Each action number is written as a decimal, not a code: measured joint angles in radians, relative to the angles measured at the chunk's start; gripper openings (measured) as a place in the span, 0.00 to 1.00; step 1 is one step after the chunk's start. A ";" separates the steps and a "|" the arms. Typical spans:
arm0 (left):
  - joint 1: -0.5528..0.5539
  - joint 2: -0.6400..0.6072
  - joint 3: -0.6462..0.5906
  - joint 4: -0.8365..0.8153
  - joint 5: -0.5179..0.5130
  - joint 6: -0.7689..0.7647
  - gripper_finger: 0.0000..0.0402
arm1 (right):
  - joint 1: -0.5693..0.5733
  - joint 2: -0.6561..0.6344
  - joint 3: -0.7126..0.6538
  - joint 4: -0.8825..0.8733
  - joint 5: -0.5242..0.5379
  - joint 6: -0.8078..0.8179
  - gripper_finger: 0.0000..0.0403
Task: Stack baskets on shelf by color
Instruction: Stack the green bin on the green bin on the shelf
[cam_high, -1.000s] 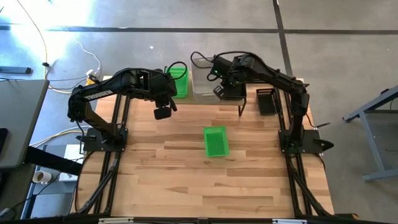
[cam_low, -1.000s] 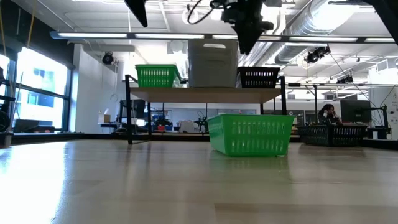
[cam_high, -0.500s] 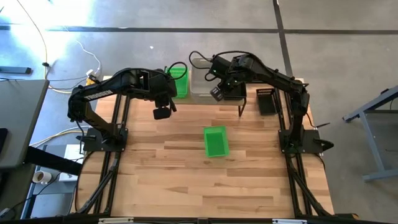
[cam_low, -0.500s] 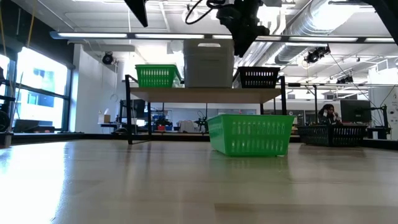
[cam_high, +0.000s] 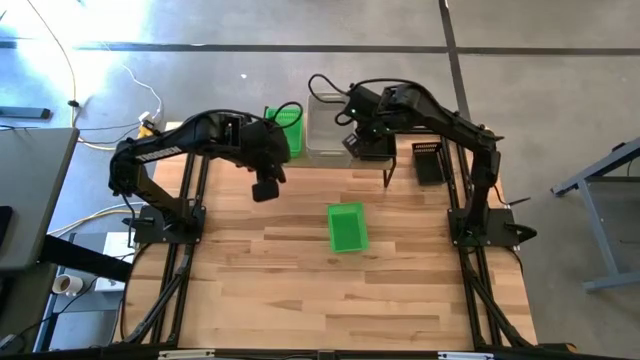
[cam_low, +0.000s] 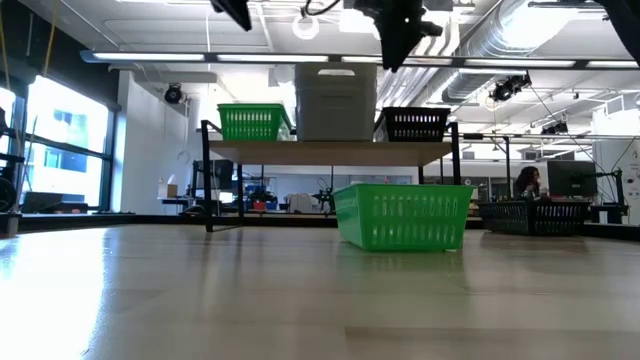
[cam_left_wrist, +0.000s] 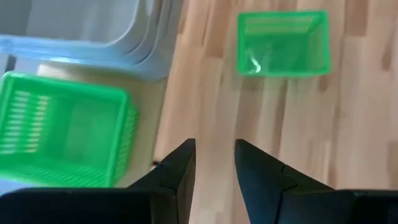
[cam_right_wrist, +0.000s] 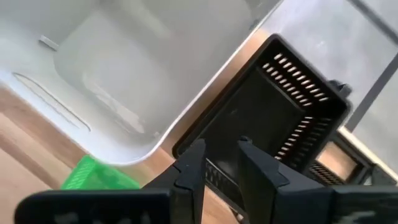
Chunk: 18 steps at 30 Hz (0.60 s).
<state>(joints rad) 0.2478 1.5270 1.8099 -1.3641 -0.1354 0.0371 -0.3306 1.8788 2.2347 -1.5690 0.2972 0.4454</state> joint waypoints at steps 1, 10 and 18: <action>-0.008 0.001 0.000 0.009 0.001 -0.015 0.25 | 0.007 -0.005 0.002 -0.001 0.015 0.000 0.19; -0.104 0.001 0.000 0.116 -0.003 -0.099 0.25 | 0.051 -0.083 0.004 0.006 0.092 0.047 0.19; -0.183 0.018 0.000 0.226 -0.007 -0.137 0.25 | 0.070 -0.158 0.004 0.015 0.145 0.070 0.19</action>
<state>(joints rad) 0.0646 1.5449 1.8100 -1.1383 -0.1424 -0.1004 -0.2606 1.7210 2.2383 -1.5537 0.4418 0.5159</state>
